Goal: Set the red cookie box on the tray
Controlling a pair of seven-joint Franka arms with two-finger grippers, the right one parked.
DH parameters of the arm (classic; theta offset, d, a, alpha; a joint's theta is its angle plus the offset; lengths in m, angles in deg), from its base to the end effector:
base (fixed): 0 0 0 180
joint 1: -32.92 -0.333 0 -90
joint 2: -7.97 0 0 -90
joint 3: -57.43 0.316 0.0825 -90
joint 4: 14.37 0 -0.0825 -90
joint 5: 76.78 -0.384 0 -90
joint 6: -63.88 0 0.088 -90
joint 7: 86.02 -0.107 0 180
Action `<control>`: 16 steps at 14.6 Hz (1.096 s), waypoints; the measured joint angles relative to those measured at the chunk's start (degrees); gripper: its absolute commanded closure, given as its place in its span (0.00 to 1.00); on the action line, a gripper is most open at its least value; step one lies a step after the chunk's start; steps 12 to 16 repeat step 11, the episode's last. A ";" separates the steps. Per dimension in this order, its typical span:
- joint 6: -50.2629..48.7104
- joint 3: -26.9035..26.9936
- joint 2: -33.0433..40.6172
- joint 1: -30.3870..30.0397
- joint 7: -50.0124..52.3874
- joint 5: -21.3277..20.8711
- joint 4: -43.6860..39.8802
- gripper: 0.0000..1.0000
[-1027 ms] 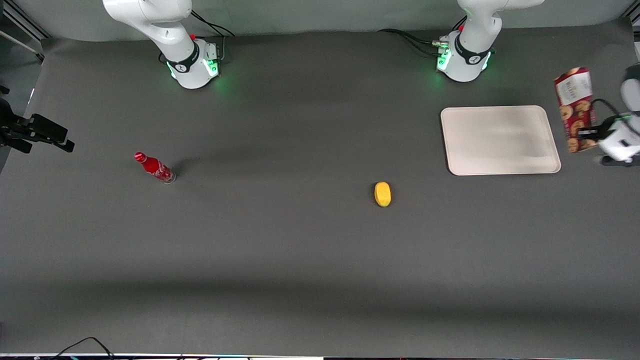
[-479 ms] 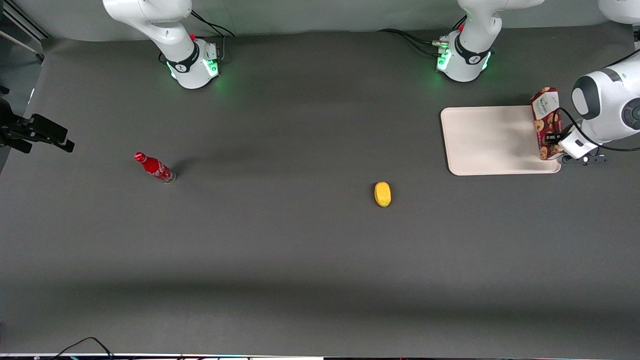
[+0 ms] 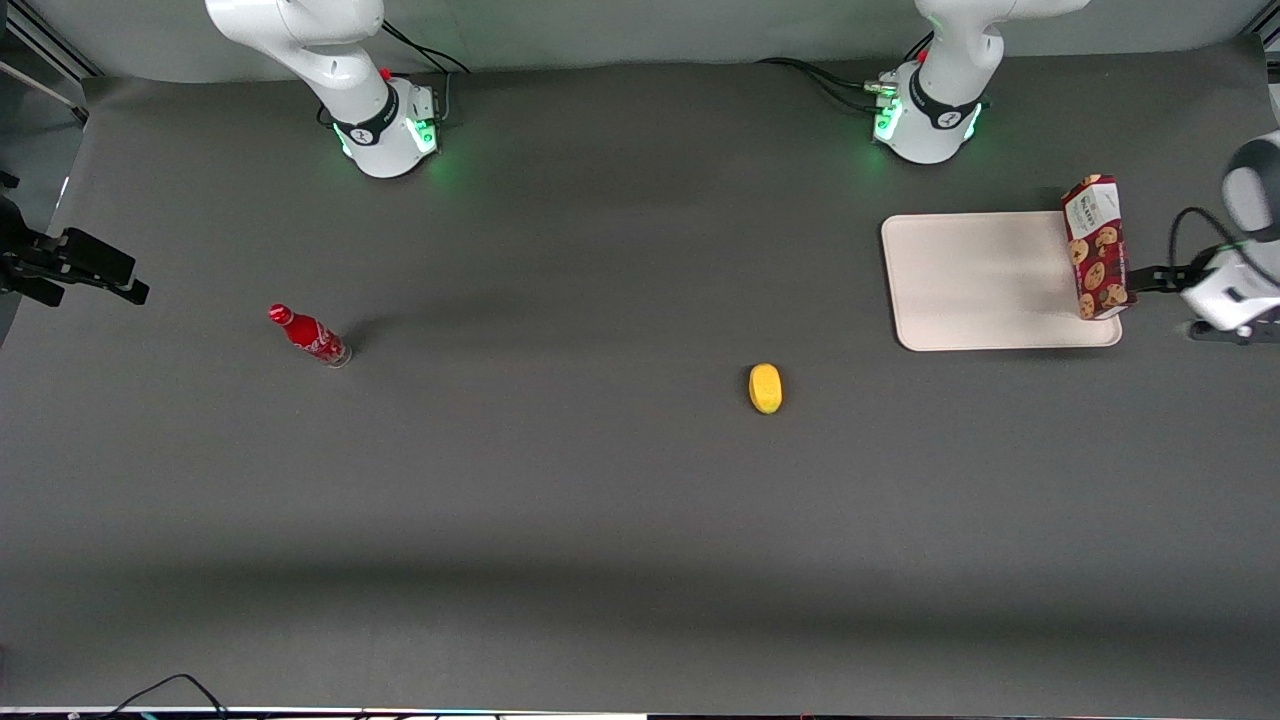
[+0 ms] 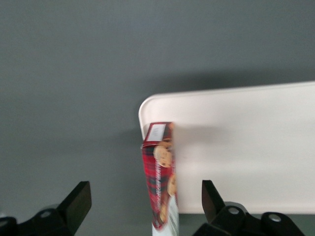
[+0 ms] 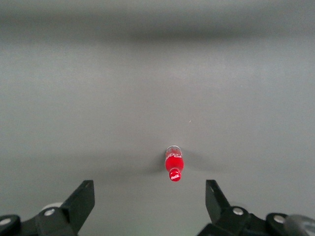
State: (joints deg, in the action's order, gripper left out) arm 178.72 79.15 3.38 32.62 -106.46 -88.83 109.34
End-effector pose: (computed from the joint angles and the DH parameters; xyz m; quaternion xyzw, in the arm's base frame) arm 0.4791 0.2062 0.3479 -0.9871 0.0399 0.1445 0.0557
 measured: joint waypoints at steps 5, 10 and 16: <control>-21.72 -9.79 1.80 0.66 0.44 6.03 -22.91 0.00; -30.56 -18.73 1.22 0.95 6.13 11.47 -32.40 0.00; -31.70 -18.97 1.17 0.95 6.16 11.91 -33.67 0.00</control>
